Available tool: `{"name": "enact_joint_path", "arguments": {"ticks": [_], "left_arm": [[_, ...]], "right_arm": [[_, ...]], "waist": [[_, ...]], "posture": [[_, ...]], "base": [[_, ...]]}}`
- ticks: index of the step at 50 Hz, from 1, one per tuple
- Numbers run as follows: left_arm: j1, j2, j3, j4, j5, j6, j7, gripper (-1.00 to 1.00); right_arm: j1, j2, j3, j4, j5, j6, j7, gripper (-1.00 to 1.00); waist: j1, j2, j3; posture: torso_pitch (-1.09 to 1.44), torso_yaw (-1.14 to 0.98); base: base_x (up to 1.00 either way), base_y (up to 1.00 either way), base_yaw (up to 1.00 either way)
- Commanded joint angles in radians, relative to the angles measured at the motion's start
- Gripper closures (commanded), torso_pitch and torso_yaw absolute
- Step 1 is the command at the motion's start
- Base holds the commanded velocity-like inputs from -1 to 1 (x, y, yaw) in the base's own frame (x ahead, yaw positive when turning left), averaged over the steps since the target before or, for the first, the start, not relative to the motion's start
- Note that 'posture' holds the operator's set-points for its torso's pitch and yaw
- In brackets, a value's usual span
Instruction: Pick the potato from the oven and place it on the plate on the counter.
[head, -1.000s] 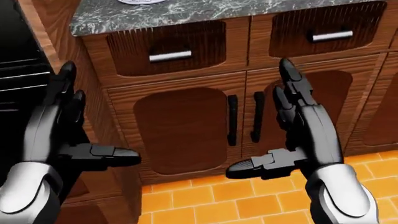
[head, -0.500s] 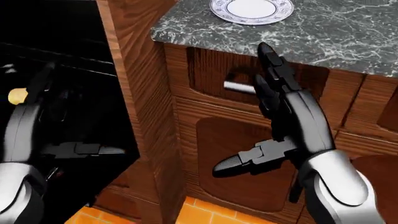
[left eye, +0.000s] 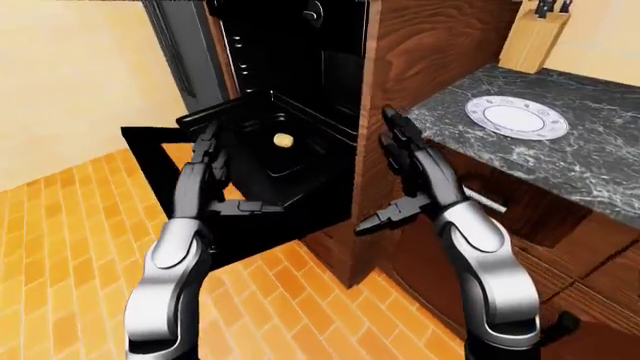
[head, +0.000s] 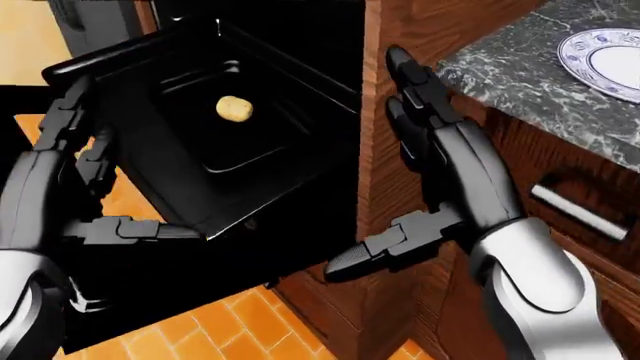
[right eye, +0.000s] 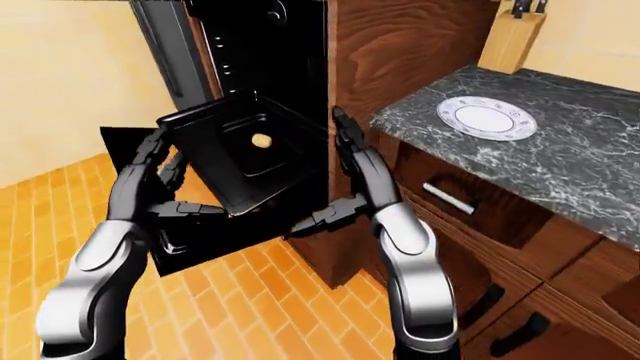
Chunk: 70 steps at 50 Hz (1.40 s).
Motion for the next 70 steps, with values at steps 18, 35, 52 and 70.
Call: {"name": "enact_joint_path", "arguments": {"ticks": [18, 35, 52, 70], "left_arm": [[-0.007, -0.009, -0.02, 0.005, 0.058, -0.063, -0.016, -1.0], [-0.008, -0.013, -0.009, 0.034, 0.058, -0.087, -0.024, -1.0], [-0.009, 0.014, 0.021, 0.081, 0.019, -0.12, -0.019, -1.0], [-0.027, 0.022, 0.017, 0.053, 0.015, -0.087, -0.014, -1.0]], "right_arm": [[-0.065, -0.019, -0.052, 0.055, -0.001, -0.039, -0.006, -1.0], [-0.062, -0.024, -0.039, 0.087, 0.001, -0.069, -0.038, -1.0], [-0.071, 0.013, 0.01, 0.103, -0.06, -0.075, 0.025, -1.0], [-0.092, -0.015, -0.025, 0.094, -0.074, -0.072, 0.003, -1.0]], "waist": [[-0.021, -0.159, 0.007], [0.027, -0.066, -0.001], [0.011, -0.111, -0.005], [0.013, -0.084, -0.004]], "posture": [[0.0, 0.0], [0.0, 0.0], [0.0, 0.0], [0.0, 0.0]], "base": [[0.0, 0.0, 0.94], [0.33, -0.35, 0.0], [0.31, -0.09, 0.61], [0.14, 0.0, 0.55]]}}
